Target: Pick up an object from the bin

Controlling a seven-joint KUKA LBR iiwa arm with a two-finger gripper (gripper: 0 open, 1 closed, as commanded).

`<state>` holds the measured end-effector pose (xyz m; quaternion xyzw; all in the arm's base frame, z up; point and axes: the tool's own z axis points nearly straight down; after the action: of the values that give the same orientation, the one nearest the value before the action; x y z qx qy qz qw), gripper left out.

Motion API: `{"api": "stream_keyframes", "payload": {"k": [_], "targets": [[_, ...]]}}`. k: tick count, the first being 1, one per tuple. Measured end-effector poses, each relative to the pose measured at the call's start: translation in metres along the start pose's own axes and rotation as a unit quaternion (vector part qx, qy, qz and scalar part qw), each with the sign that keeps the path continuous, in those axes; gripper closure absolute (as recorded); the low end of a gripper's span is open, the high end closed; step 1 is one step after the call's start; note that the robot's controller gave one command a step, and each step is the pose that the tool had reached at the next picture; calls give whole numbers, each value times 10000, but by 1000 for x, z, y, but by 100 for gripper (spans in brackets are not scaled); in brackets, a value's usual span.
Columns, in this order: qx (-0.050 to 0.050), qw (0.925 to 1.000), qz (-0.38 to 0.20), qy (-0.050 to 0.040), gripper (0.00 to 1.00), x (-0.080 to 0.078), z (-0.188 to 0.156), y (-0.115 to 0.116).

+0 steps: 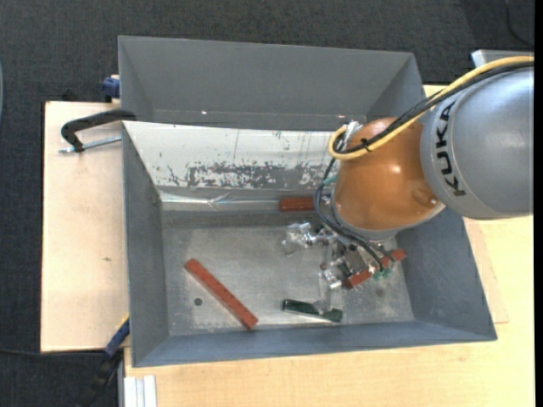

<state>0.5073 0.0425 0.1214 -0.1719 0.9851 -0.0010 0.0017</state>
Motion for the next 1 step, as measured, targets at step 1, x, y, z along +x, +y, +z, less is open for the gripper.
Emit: {"api": "stream_keyframes", "payload": {"k": [1], "targets": [[-20,9995,-321,10,0,17,24,-12]]}}
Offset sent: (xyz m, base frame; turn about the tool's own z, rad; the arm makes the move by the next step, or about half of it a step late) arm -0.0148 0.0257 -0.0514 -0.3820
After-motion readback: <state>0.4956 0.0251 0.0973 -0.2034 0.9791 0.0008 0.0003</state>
